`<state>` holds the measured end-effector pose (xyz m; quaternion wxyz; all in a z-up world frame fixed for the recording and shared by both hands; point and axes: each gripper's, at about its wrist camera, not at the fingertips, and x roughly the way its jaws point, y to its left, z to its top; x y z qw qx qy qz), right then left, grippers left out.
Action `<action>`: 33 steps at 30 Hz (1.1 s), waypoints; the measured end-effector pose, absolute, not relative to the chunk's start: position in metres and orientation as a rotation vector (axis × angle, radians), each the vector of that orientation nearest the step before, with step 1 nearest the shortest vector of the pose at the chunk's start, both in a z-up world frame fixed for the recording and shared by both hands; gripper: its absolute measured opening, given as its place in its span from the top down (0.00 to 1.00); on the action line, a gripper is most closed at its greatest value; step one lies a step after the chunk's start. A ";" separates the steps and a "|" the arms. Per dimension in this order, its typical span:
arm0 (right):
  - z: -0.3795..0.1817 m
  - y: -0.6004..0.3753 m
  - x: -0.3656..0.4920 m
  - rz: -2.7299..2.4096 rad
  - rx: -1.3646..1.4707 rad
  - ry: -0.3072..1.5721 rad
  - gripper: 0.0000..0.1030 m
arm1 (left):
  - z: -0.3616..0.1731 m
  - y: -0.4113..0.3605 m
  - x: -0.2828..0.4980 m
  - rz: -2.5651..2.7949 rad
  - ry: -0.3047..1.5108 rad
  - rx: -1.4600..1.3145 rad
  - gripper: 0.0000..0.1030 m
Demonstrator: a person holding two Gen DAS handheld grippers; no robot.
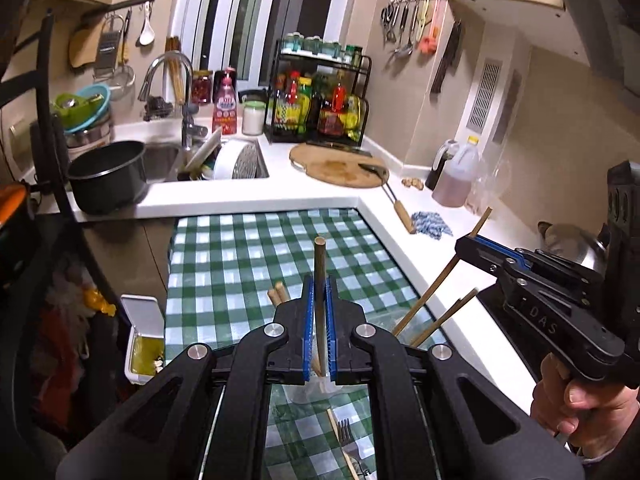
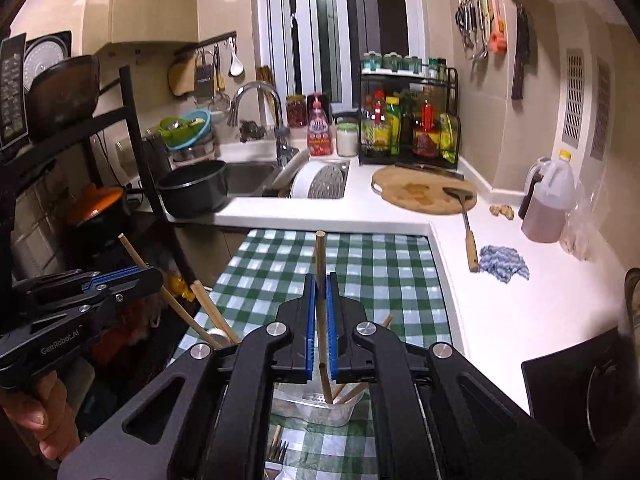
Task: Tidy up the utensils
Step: 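Lower the held chopsticks into the clear container and open both grippers, then move both open grippers down to the fork and chopstick on the cloth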
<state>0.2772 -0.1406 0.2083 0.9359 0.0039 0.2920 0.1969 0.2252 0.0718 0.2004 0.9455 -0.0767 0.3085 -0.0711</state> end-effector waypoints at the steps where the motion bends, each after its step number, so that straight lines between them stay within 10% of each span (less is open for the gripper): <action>1: 0.205 -0.140 0.279 0.401 0.008 0.603 0.95 | 0.197 0.073 0.226 -0.146 0.635 -0.162 0.95; 19: 0.172 -0.130 0.285 0.387 -0.041 0.684 0.84 | 0.163 0.069 0.229 -0.120 0.683 -0.163 0.84; 33: 0.243 -0.168 0.190 0.271 -0.050 0.376 0.72 | 0.182 0.075 0.130 -0.026 0.505 -0.190 0.77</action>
